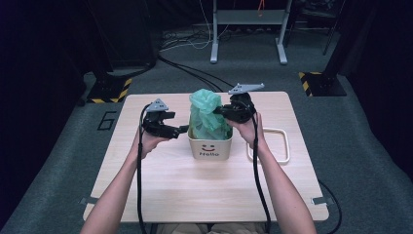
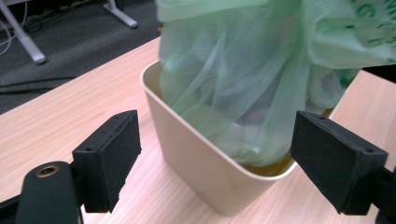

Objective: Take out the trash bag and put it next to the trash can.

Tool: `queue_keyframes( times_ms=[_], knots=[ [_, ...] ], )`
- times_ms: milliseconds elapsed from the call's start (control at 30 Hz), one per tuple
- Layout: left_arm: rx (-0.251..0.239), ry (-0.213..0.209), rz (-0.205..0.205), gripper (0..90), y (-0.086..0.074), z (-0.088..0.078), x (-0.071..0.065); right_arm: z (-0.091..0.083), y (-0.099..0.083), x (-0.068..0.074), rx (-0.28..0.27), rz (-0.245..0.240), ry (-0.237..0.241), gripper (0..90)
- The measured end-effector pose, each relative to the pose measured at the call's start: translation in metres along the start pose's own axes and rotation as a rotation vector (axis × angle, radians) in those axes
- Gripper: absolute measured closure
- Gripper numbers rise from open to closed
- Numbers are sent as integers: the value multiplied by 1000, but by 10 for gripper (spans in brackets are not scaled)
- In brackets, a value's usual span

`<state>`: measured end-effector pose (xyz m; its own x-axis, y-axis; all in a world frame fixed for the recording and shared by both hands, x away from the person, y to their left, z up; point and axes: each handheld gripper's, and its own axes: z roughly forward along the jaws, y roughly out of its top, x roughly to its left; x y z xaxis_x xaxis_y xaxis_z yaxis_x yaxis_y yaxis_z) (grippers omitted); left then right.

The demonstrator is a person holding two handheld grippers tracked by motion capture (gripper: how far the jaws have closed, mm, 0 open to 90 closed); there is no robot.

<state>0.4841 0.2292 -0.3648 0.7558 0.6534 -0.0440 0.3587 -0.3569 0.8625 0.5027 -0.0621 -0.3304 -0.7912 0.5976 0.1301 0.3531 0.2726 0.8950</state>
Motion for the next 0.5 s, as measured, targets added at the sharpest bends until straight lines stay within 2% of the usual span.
queue_keyframes(
  times_ms=[233,333,433,500],
  knots=[
    [-41,-20,41,122,13,11,-5,1,6,5,12,-27,24,900],
    [-51,-84,36,76,20,18,1,2,6,6,25,-44,50,900],
    [-70,-165,60,51,26,23,7,2,6,7,39,-65,78,900],
    [-82,-191,93,37,31,24,7,2,7,7,50,-81,83,900]
  ],
)
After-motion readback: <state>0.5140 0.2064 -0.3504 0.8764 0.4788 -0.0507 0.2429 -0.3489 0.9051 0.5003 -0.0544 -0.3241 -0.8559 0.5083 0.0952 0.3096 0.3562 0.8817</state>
